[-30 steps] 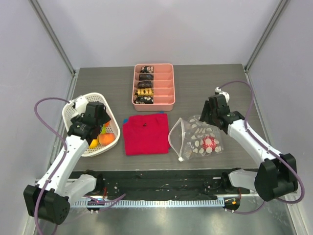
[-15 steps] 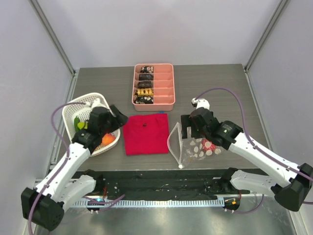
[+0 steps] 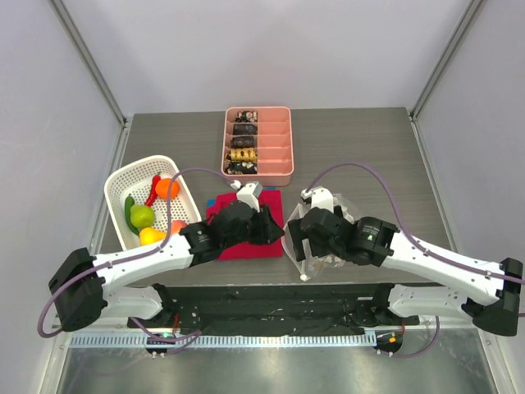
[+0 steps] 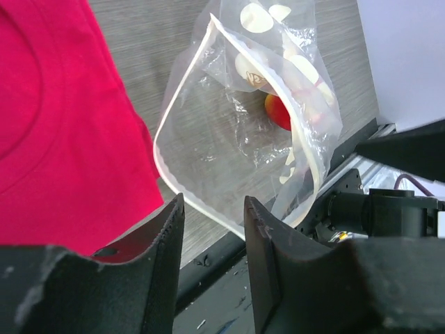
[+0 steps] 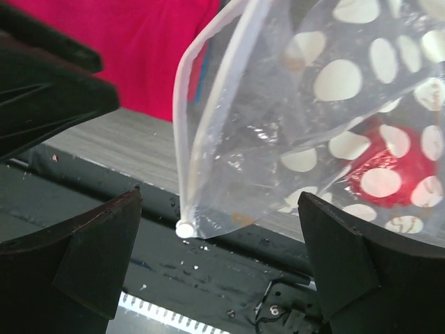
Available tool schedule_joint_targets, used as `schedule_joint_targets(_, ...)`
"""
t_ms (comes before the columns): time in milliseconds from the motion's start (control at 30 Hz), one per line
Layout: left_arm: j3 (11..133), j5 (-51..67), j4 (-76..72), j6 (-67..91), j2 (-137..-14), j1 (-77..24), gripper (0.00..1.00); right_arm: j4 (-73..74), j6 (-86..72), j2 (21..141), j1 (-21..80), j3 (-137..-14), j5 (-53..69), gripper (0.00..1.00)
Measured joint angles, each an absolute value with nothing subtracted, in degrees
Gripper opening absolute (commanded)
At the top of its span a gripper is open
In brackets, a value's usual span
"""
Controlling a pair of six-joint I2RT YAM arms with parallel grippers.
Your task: Open the zip-top bag and remove the fake food
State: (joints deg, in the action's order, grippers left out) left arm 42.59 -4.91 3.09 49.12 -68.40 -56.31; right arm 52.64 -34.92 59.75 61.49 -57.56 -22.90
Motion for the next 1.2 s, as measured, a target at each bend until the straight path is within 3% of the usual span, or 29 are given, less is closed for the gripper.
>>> schedule_joint_targets(67, 42.6, -4.9, 1.6, 49.5, -70.1, -57.3, 0.35, 52.4, -36.1, 60.8, 62.8, -57.0, -23.0, 0.83)
schedule_joint_targets(100, 42.6, -4.9, 1.1, 49.5, -70.8, -57.6, 0.35, 52.3, -36.6, 61.6, 63.0, -56.6, -23.4, 0.71)
schedule_joint_targets(367, 42.3, -2.3, -5.4, 50.9, -74.6, -59.3, 0.38, 51.2, -38.6, 63.6, 61.7, -55.4, -27.3, 0.38)
schedule_joint_targets(567, 42.3, 1.3, -11.6, 52.7, -79.2, -59.3, 0.43, 48.4, -36.8, 63.6, 56.5, -54.5, -26.2, 0.01)
schedule_joint_targets(700, 45.5, 4.6, -14.0, 53.9, -87.3, -59.3, 0.38, 47.8, -35.2, 63.3, 51.8, -53.2, -24.7, 0.01)
schedule_joint_targets(900, 53.7, 7.7, -17.0, 55.5, -98.7, -59.3, 0.38, 47.8, -32.1, 59.9, 45.0, -53.1, -22.1, 0.01)
schedule_joint_targets(1067, 64.9, 10.8, -18.3, 56.7, -108.5, -59.1, 0.32, 47.7, -30.2, 59.2, 43.8, -54.2, -20.3, 0.01)
schedule_joint_targets(1200, 66.4, 12.3, -20.1, 58.8, -111.7, -58.4, 0.31, 48.1, -29.4, 59.2, 43.1, -55.9, -19.3, 0.01)
